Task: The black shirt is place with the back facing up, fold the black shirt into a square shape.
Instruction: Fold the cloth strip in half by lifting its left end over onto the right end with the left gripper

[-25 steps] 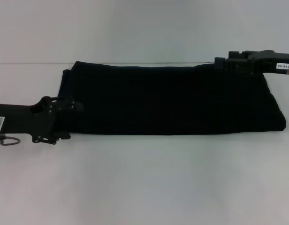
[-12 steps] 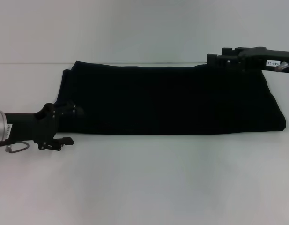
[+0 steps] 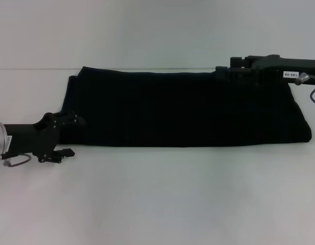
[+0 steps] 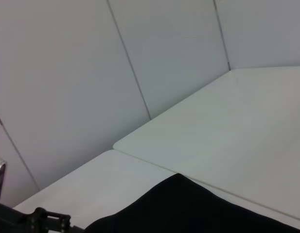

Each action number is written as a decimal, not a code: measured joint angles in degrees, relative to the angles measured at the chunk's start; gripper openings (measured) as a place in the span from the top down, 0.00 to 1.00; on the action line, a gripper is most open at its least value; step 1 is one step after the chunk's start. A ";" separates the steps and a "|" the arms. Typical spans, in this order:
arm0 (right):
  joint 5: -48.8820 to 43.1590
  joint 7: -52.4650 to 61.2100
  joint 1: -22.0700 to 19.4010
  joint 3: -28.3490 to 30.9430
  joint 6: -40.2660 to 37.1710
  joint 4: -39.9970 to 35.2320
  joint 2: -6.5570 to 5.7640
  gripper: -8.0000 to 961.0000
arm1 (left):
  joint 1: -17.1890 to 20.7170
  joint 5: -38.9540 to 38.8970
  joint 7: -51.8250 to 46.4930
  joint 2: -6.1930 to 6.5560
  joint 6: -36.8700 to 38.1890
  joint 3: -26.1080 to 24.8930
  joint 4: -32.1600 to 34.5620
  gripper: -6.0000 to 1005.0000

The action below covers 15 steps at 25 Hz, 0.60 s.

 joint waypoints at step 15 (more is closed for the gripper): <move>0.28 -0.06 -0.32 0.32 1.05 0.00 0.00 0.22 | 0.22 -0.08 0.01 -0.14 -4.09 0.09 -0.89 0.07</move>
